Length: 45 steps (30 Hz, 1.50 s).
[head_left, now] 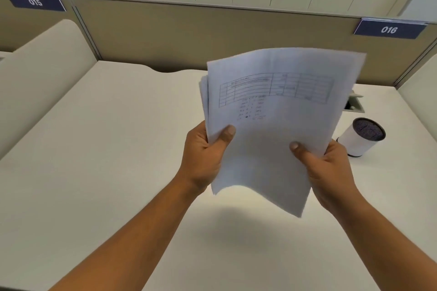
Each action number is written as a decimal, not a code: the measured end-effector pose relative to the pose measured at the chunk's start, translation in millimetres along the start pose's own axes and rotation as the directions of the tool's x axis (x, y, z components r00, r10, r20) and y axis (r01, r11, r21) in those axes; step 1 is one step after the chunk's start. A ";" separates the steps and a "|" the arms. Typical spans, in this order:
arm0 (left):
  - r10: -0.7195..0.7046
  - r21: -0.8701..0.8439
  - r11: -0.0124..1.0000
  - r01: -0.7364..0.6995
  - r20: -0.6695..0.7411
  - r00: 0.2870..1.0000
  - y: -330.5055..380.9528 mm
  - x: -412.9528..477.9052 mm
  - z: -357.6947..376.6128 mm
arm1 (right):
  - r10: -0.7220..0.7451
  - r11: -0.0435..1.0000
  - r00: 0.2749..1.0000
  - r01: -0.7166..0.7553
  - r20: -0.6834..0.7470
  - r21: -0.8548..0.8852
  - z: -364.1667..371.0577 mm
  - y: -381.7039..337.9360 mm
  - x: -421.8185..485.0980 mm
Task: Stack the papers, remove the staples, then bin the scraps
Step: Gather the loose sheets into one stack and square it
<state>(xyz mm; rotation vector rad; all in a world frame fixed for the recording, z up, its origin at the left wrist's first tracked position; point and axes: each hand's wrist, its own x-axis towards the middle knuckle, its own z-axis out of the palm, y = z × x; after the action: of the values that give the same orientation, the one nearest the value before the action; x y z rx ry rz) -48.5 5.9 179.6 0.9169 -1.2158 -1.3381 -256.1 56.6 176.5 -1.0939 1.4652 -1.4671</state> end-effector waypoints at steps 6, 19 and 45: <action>0.116 0.100 0.987 -0.122 0.070 0.991 -3.6 -3.8 -1.3 | -0.151 0.989 0.987 0.151 0.056 0.004 3.1 -1.5 -5.8; -0.015 0.027 1.000 0.013 0.062 0.998 5.3 -0.5 2.1 | -0.194 0.978 0.976 0.185 0.102 0.094 -0.2 -3.1 -1.8; 0.042 0.185 0.981 -0.064 0.119 0.992 -34.3 20.8 8.6 | -0.187 0.974 0.977 0.198 0.097 -0.112 -25.1 20.3 17.5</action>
<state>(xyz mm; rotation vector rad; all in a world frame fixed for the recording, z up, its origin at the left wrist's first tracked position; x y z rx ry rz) -66.8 -15.8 150.0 0.9434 -1.4658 -1.2626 -286.5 47.7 158.0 -1.3905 1.4353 -1.4571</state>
